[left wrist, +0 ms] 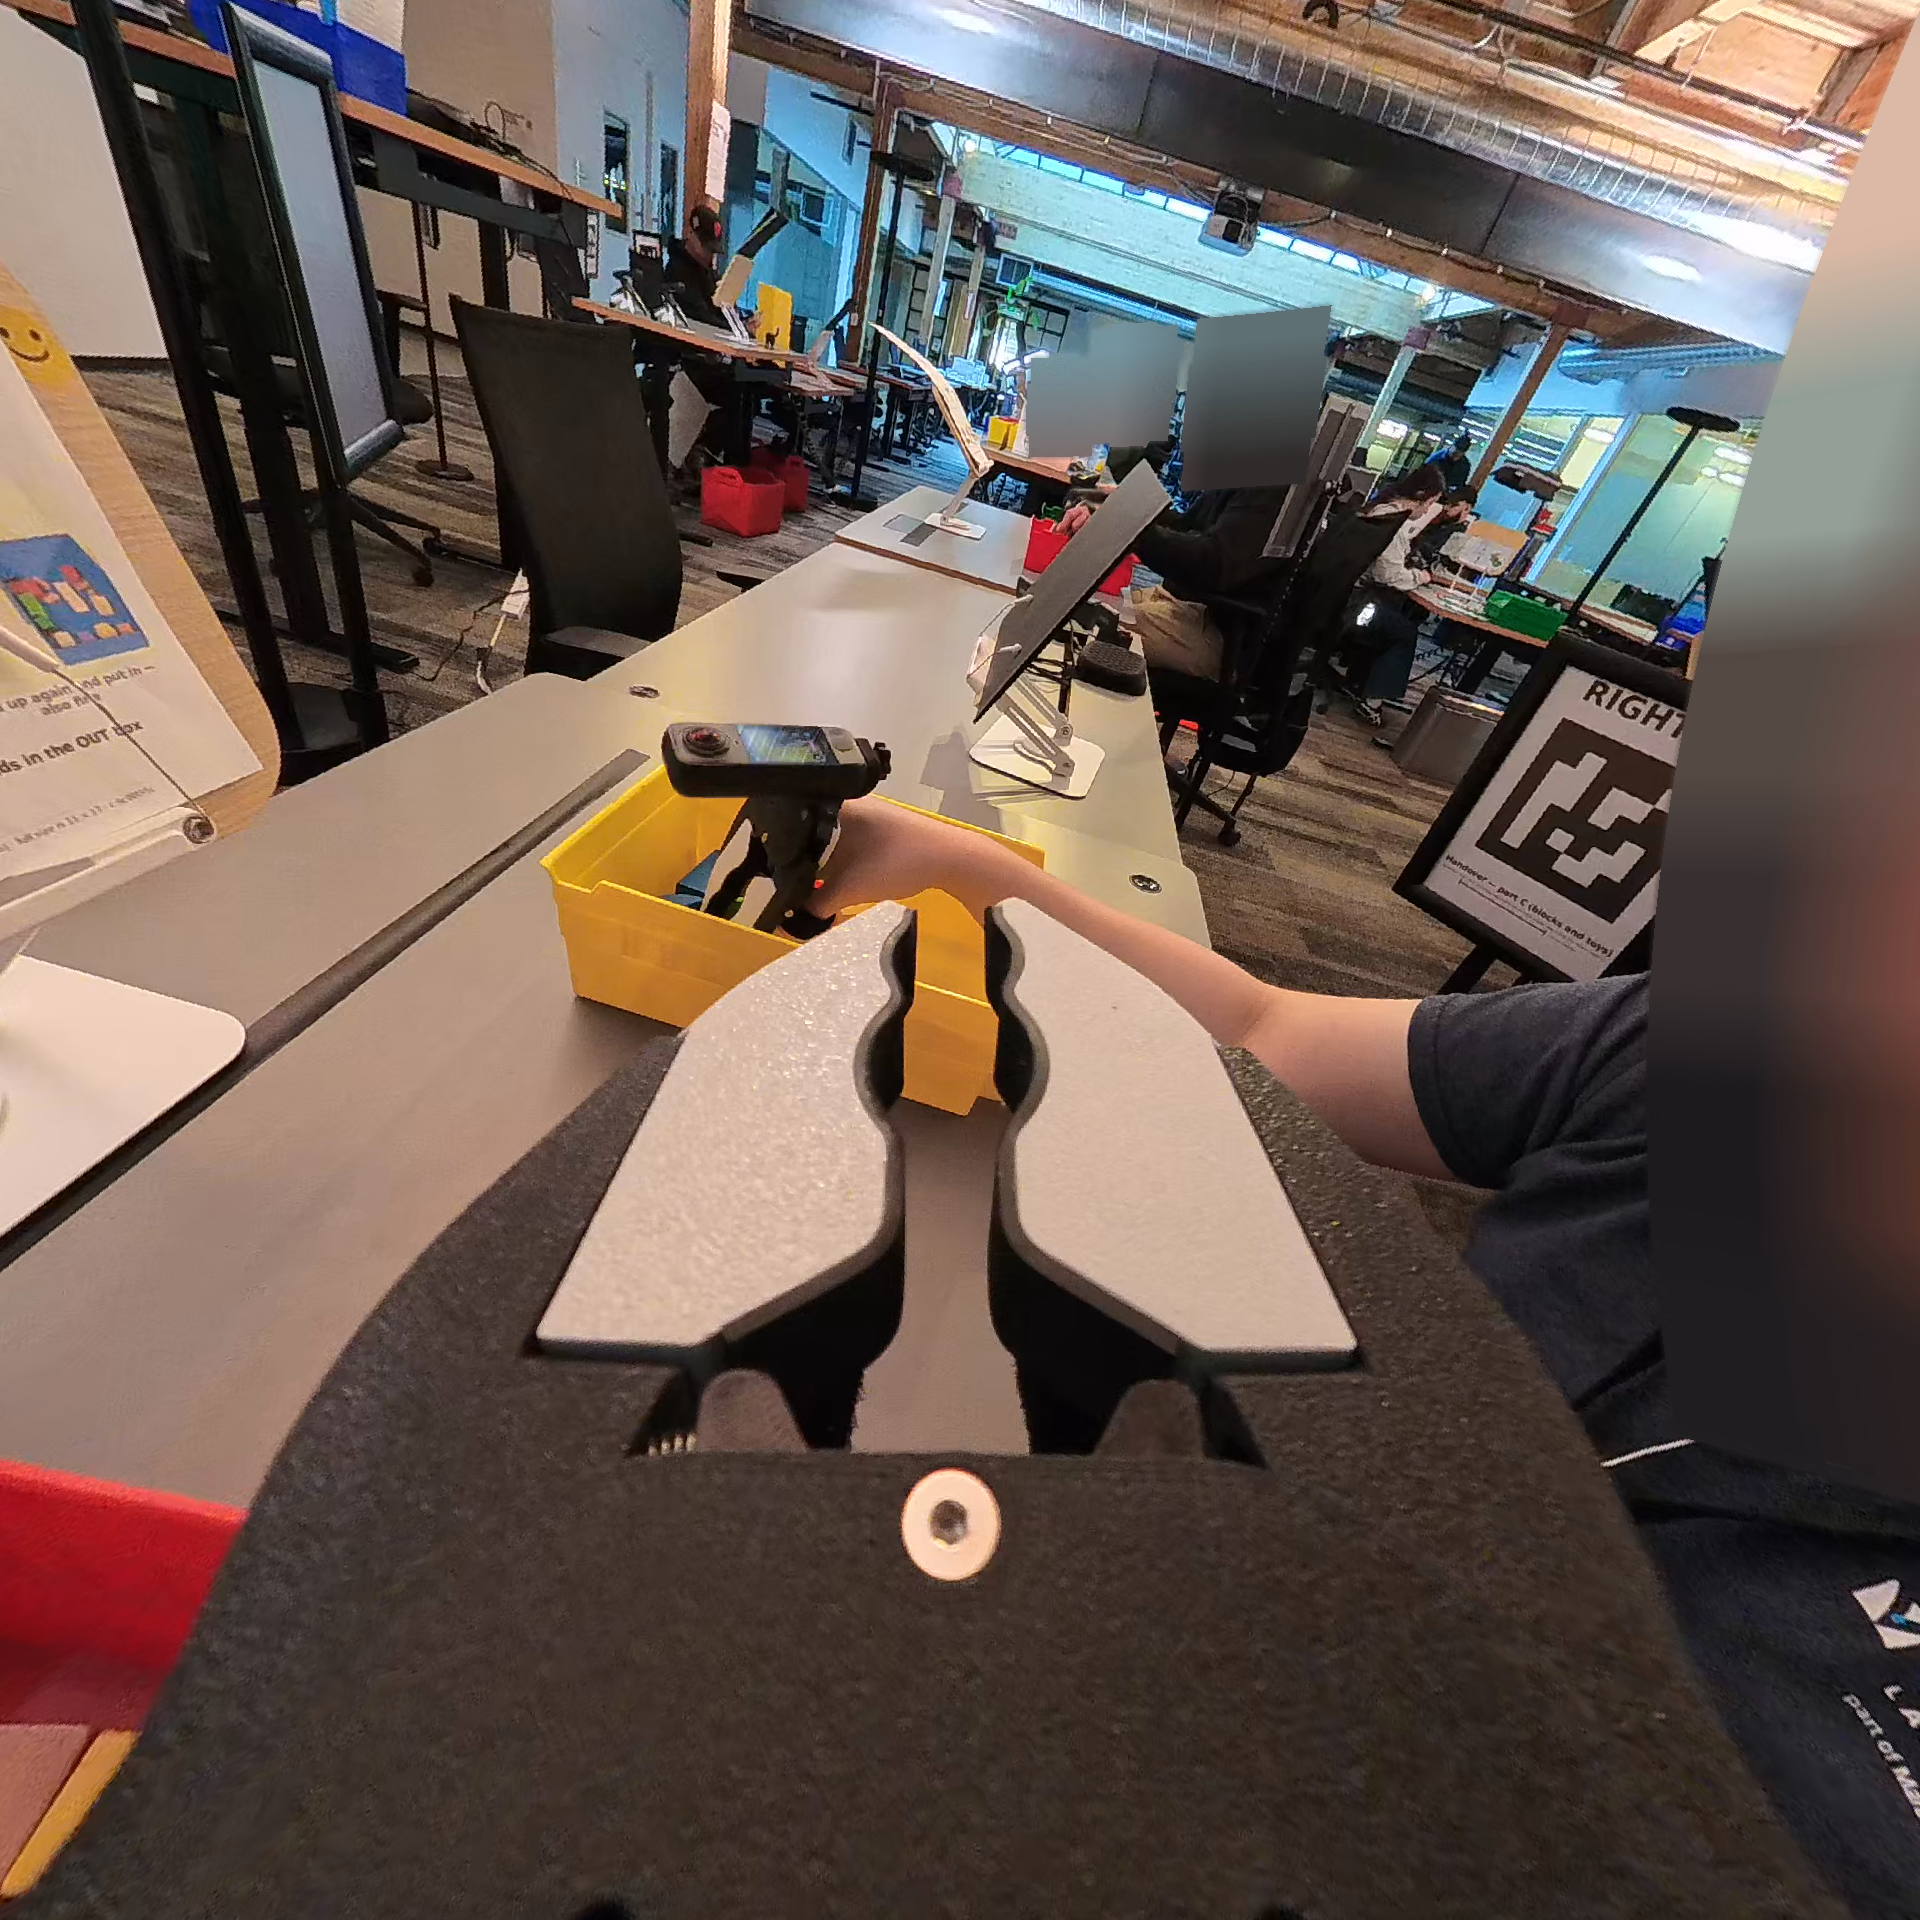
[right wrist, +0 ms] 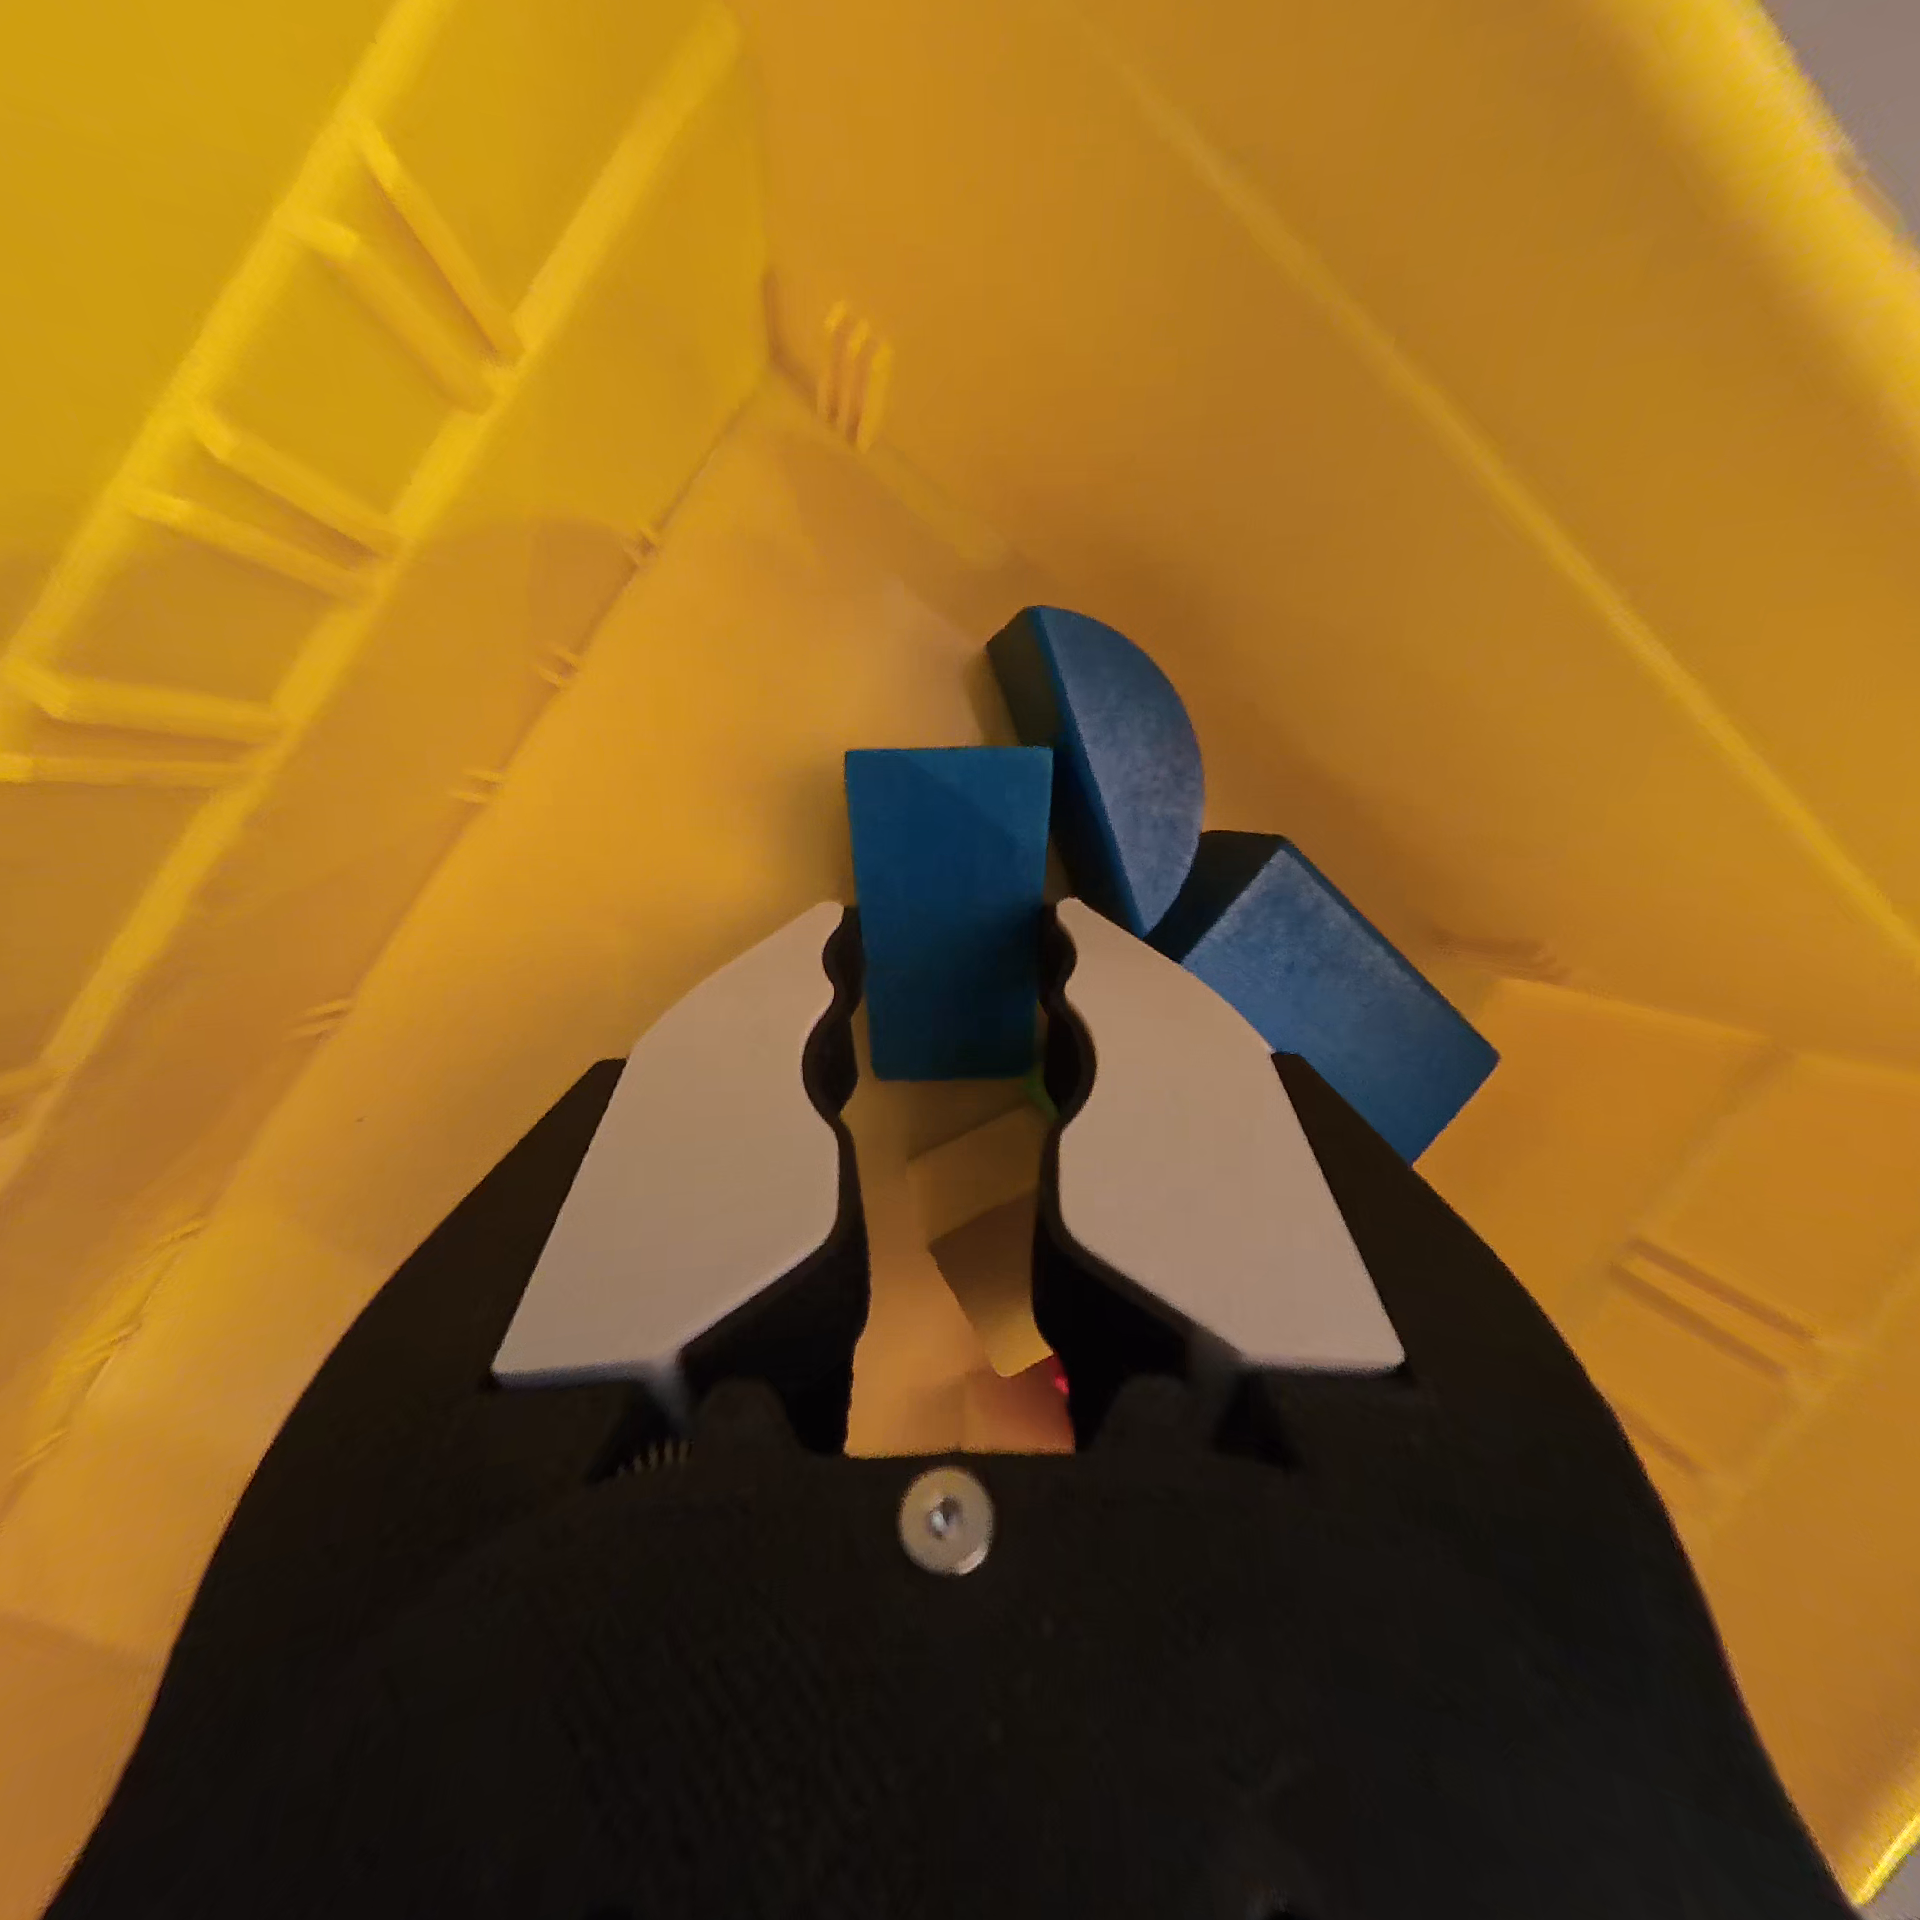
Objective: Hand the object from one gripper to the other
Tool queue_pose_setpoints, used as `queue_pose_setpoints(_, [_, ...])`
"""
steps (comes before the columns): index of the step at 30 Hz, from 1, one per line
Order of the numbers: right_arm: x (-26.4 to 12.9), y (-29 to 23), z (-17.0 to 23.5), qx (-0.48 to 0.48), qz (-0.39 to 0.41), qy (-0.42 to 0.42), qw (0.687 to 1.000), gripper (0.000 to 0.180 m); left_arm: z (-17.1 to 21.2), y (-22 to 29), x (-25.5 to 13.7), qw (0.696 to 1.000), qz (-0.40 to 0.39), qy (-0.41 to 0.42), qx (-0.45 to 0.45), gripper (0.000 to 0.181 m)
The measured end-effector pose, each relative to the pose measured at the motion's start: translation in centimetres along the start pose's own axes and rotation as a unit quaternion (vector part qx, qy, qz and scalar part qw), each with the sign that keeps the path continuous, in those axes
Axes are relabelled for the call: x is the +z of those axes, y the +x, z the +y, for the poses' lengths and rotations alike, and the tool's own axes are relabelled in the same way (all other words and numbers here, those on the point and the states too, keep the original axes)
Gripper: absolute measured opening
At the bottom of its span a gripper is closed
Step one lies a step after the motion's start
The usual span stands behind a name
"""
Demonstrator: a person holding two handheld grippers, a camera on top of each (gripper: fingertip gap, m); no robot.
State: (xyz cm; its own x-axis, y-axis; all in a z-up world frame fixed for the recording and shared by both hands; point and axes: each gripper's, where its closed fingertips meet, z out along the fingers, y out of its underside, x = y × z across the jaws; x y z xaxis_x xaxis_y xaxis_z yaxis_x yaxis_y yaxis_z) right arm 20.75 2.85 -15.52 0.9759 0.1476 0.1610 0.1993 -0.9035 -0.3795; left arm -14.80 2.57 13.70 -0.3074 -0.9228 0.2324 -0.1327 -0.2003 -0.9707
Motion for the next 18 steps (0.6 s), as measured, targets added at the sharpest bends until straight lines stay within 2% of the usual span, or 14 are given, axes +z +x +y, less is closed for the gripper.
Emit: queue_pose_setpoints(18, [0.0,-0.4,0.2,-0.02,-0.011,-0.006,1.0,0.034,0.2,-0.3,-1.1,1.0,0.006,0.004,-0.004,0.012])
